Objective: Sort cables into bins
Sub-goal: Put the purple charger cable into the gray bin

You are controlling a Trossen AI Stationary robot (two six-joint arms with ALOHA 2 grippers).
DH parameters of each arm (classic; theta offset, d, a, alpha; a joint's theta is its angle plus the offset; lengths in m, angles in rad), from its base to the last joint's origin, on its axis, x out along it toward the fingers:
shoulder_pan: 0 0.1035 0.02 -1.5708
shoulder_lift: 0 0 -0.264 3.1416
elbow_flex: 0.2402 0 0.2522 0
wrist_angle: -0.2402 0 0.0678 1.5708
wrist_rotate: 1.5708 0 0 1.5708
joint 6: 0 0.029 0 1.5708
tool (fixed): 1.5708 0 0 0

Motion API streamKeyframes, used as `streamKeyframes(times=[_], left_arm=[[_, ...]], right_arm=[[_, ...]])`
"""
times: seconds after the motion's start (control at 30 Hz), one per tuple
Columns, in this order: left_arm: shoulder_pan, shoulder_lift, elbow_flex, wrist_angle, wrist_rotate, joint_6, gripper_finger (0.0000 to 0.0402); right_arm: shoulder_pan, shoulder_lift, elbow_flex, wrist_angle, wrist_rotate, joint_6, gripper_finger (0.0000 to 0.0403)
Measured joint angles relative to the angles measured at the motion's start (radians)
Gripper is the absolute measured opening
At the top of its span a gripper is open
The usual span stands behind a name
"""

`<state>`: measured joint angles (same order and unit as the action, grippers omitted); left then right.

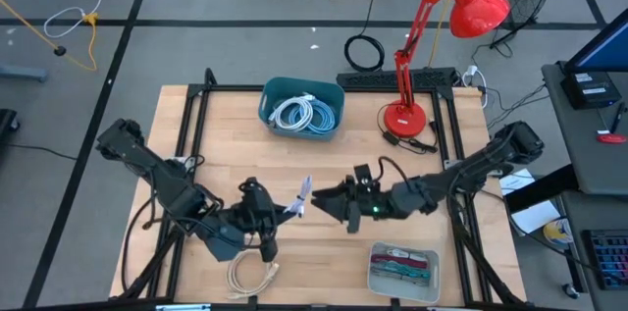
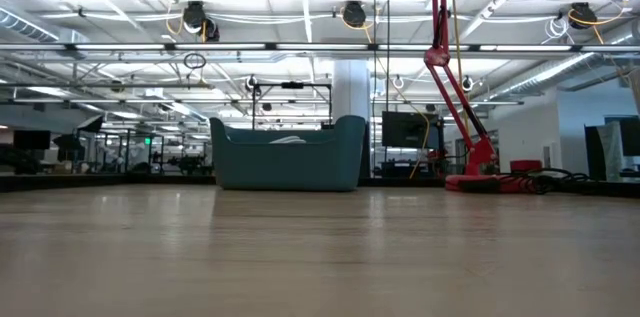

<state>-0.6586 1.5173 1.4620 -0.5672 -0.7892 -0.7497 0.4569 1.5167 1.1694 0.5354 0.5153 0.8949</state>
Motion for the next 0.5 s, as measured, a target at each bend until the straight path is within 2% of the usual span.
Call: streamKeyframes(times=[0.13,0.3,0.5], left_arm=[[0.009,0.000,0.000,0.060,0.004,0.051,0.0012],[0.032,0.000,0.000,0.064,0.029,0.070,0.0012],[0.048,0.000,0.000,0.064,0.057,0.087,0.0012]], right_arm=[[-0.044,0.001,0.000,0.000,-0.070,0.013,0.0189],[-0.061,0.001,0.000,0.006,-0.076,0.002,0.0196],[-0.063,0.001,-0.001,0.006,-0.075,-0.006,0.0165]])
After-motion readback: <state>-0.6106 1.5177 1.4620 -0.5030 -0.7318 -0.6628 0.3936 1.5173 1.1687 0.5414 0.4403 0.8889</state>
